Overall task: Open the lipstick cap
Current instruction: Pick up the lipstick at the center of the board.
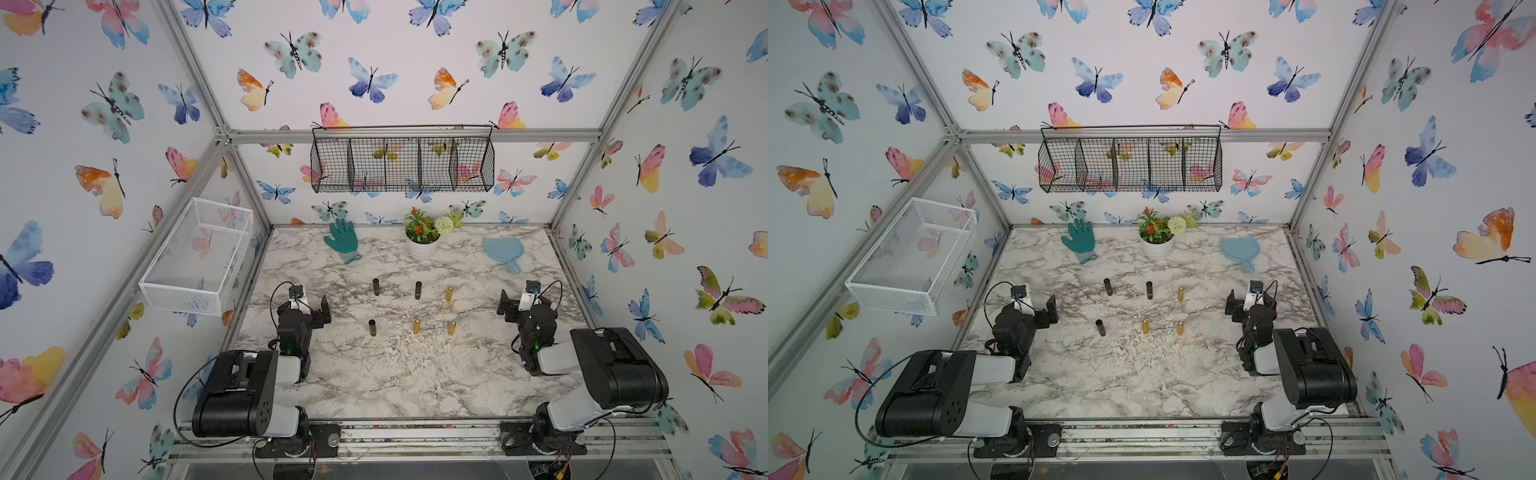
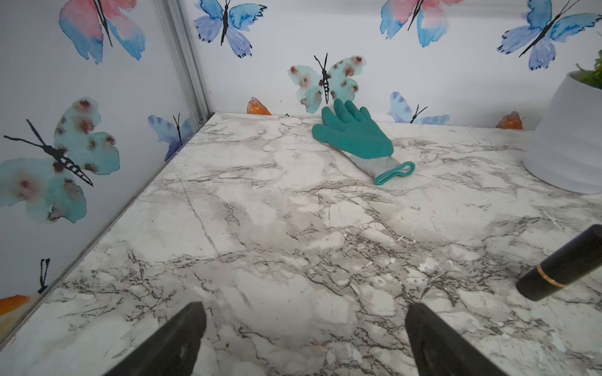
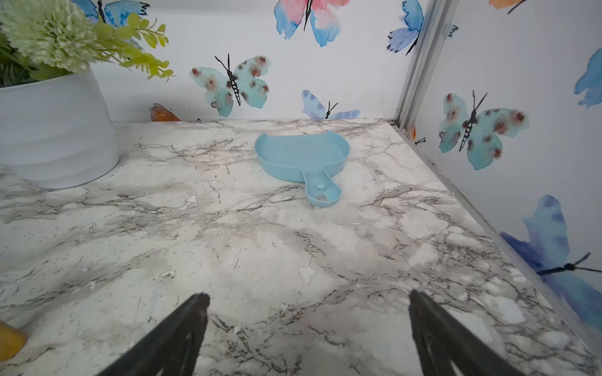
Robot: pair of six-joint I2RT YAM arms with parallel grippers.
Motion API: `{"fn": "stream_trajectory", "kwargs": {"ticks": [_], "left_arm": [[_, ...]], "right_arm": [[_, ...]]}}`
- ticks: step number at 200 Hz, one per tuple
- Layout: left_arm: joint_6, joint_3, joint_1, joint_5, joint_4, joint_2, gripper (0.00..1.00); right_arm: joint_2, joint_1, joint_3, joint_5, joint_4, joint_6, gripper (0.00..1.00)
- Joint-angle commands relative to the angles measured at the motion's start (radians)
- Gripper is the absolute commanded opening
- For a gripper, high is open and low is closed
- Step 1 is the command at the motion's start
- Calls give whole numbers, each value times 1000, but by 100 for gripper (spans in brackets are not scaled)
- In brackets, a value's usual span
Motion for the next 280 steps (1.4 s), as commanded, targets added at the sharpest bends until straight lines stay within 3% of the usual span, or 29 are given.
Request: {"fn": "stream_trajectory", "kwargs": {"ticks": [1, 132, 145, 153, 166, 193, 213, 225, 237, 251, 259, 280], "left_arm": [[-1, 8, -5, -11, 19, -16, 98], [-3, 4, -3, -10, 23, -19, 98], [-43, 5, -5, -91, 18, -34, 98], [-49, 21, -5, -114, -29, -49, 98], [-48, 75, -5, -119, -155, -79, 98], [-51, 221, -5, -160, -419, -125, 98], [-53, 350, -28, -173, -614, -154, 98], [-87, 433, -43, -209, -737, -159, 98], [-123, 539, -47, -172, -887, -146, 100], [-157, 655, -77, -152, -1028, -116, 88], [-157, 705, -113, -149, -1088, -98, 84], [-149, 810, -228, -175, -1176, -34, 86]], "right_arm": [[-3, 0, 14, -2, 3, 0, 98], [0, 0, 27, -13, -14, 5, 98], [-5, 0, 23, -22, 1, -1, 98], [-20, 0, 24, -27, 14, -9, 98], [-85, 0, 69, -2, -165, 12, 98], [-164, 0, 127, 21, -286, 6, 98], [-222, 0, 274, 159, -586, 192, 98], [-236, 0, 328, 131, -649, 193, 98], [-258, 0, 351, 86, -674, 218, 98], [-286, 1, 387, -10, -716, 244, 98], [-293, 1, 411, -43, -753, 270, 97], [-280, 2, 477, -143, -832, 311, 88]]}}
